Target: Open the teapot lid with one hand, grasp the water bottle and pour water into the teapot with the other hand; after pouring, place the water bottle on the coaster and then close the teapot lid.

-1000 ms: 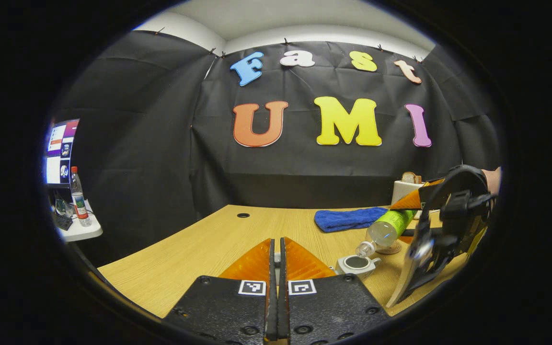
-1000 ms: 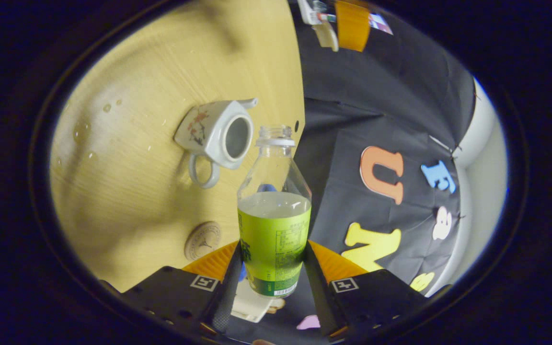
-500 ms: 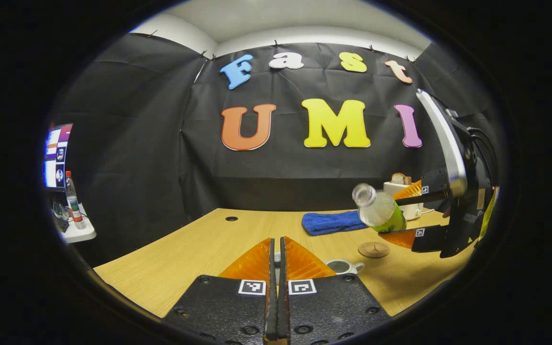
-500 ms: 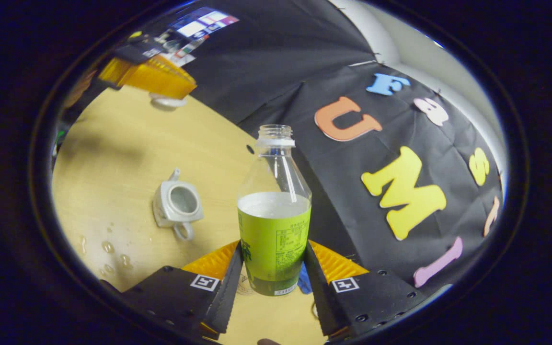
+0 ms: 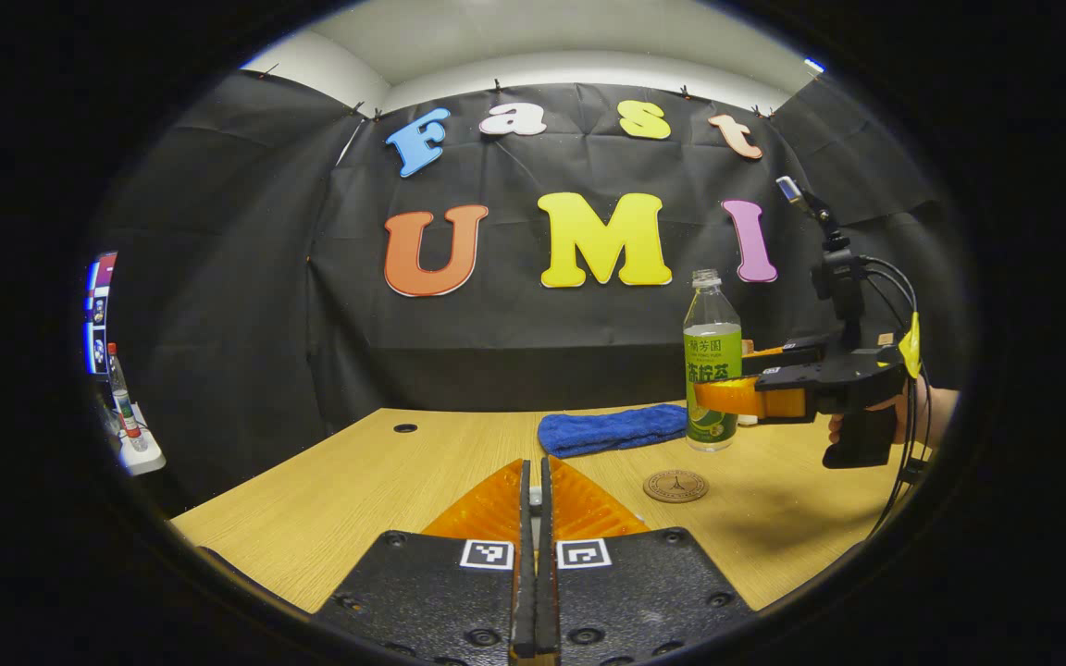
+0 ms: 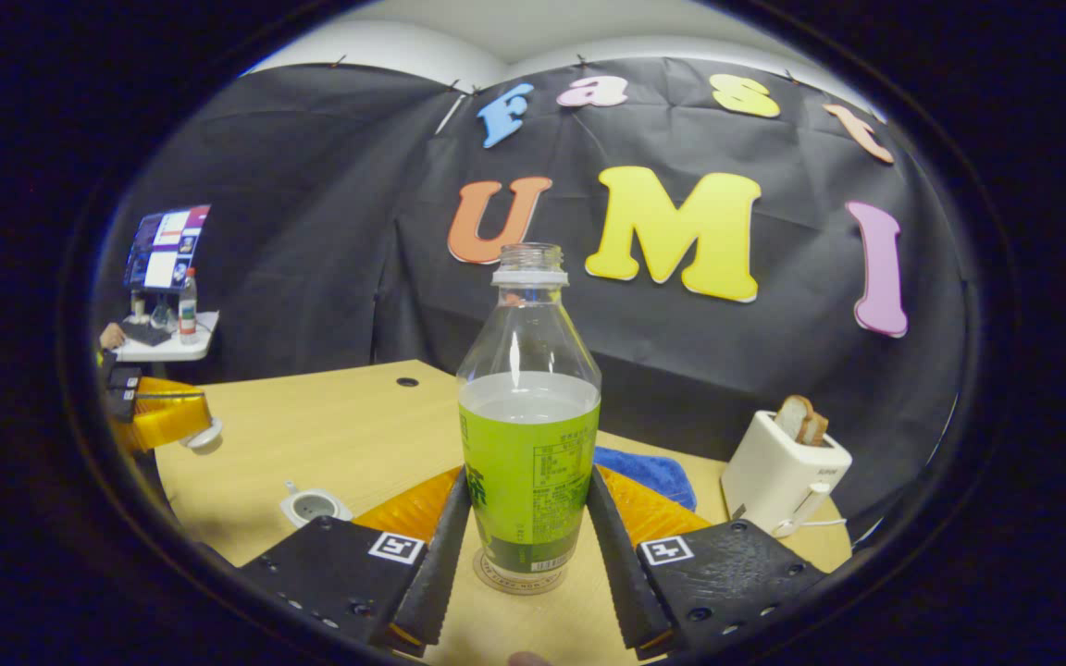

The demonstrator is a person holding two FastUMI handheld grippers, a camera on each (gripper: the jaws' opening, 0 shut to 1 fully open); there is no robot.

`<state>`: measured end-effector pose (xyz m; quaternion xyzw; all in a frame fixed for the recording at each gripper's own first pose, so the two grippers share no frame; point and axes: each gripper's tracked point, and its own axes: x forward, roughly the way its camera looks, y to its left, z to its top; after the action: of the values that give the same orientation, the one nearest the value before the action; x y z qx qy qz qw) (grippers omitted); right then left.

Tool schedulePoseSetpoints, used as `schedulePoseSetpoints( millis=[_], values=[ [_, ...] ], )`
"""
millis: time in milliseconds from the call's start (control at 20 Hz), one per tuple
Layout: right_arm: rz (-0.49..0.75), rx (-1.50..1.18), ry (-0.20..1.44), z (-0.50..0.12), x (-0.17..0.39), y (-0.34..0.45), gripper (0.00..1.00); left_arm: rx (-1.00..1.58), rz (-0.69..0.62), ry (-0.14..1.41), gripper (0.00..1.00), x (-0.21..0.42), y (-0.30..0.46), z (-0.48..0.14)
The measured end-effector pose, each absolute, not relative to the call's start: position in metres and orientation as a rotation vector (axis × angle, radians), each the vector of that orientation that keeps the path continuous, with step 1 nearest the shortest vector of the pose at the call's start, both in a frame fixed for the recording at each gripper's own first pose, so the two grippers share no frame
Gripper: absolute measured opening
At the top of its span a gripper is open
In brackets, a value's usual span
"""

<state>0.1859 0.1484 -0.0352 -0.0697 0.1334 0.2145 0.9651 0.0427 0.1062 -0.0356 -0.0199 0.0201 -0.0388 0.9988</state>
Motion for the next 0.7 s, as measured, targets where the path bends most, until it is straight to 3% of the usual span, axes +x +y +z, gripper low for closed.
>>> schedulePoseSetpoints(
  millis=[300,700],
  values=[
    [0.375,0.030,0.334,-0.076,0.214,0.145,0.71,-0.036,-0.079,0.035,0.03,0.042,0.107,-0.034],
    [0.357,-0.037,0.358,-0.119,0.224,0.150,0.70,-0.035,-0.072,0.037,0.03,0.042,0.110,-0.035]
  ],
)
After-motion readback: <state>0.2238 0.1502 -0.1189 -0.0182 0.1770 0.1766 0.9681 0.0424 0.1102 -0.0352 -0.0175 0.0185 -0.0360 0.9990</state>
